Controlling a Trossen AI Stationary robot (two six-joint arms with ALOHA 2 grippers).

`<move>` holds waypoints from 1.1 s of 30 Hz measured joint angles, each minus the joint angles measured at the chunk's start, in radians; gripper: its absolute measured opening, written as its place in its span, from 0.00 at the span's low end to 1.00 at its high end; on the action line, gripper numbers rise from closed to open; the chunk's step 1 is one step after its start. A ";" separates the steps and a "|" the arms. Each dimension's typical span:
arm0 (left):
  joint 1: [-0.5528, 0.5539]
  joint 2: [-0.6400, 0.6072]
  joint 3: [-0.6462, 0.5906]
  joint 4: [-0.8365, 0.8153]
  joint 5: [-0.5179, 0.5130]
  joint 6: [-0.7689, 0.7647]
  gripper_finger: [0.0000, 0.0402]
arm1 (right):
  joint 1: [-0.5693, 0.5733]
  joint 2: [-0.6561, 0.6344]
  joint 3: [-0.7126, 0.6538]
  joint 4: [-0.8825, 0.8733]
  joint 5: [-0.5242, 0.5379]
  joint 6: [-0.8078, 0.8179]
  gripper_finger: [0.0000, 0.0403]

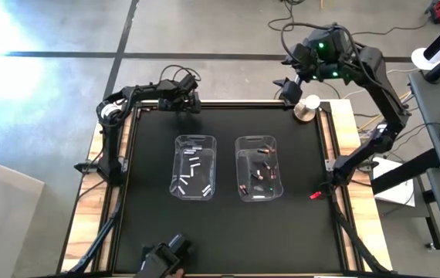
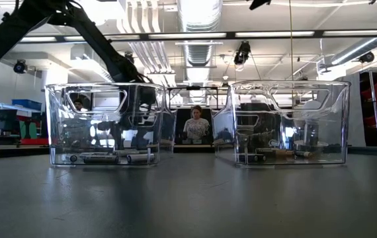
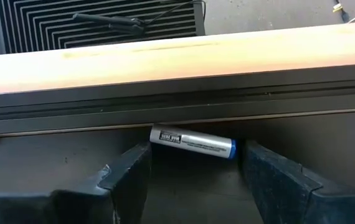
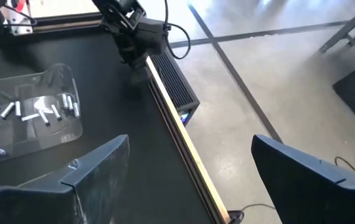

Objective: Sort batteries
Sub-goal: Put the white battery into the left transparent bin

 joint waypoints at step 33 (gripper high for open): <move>0.025 0.015 -0.018 0.073 -0.041 0.247 0.43 | -0.004 0.003 0.000 -0.037 0.035 0.018 0.81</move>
